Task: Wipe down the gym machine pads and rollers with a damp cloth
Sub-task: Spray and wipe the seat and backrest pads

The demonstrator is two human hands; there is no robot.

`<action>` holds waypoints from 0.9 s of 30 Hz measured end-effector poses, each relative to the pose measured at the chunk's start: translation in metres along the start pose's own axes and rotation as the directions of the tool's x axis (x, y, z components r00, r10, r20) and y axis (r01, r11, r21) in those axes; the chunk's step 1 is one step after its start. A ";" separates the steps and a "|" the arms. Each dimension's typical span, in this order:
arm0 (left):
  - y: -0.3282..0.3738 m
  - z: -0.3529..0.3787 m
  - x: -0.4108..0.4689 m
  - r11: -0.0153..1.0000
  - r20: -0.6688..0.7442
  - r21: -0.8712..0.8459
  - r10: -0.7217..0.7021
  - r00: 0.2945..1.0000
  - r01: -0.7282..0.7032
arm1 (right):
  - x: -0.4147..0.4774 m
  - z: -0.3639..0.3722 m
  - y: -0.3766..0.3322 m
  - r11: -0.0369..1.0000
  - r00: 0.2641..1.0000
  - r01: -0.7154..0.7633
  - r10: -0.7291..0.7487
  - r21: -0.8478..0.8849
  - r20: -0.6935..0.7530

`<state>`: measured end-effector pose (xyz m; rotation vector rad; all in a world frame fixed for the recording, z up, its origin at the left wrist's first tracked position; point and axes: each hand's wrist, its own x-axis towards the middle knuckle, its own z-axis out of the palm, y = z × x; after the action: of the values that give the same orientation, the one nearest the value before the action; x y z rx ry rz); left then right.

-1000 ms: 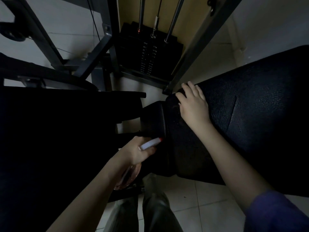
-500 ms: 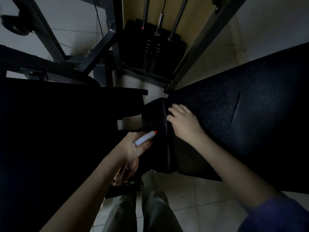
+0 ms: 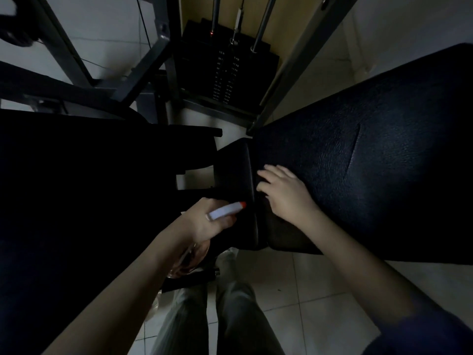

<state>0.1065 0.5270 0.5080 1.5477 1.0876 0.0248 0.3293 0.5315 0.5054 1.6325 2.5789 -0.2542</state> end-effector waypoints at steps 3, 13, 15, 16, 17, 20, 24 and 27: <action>0.006 0.003 -0.003 1.000 0.093 0.022 0.006 0.996 -0.008 | -0.017 -0.019 0.008 0.996 0.994 -0.076 0.071 -0.055 -0.089; -0.002 0.009 -0.007 0.999 0.070 0.026 0.036 0.997 -0.038 | -0.040 0.006 -0.020 0.998 0.996 -0.052 0.048 -0.048 -0.073; -0.004 0.008 -0.010 0.999 0.036 -0.022 0.032 0.999 -0.031 | -0.062 0.002 -0.023 0.996 0.996 -0.085 0.083 -0.043 -0.046; -0.005 0.007 -0.010 0.999 0.029 -0.031 0.030 0.999 -0.030 | -0.072 -0.003 -0.024 0.991 0.992 -0.120 0.117 -0.053 -0.055; -0.006 0.007 -0.011 0.999 0.028 -0.030 0.031 0.999 -0.031 | -0.081 -0.009 -0.023 0.985 0.986 -0.156 0.151 -0.071 -0.073; -0.012 0.007 -0.012 0.999 0.003 -0.016 0.048 0.999 -0.048 | -0.090 -0.021 -0.017 0.953 0.952 -0.268 0.240 -0.140 -0.190; -0.019 0.007 -0.021 0.999 -0.044 -0.018 0.047 0.998 -0.048 | -0.029 -0.011 -0.014 0.897 0.888 -0.421 0.379 -0.131 -0.261; -0.025 0.008 -0.024 0.999 -0.066 -0.016 0.050 0.997 -0.051 | 0.005 0.016 -0.027 0.938 0.939 -0.321 0.297 -0.129 -0.174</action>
<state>0.0823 0.5028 0.4982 1.5675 1.0961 0.1200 0.3020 0.5217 0.4914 2.0304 2.3180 0.0954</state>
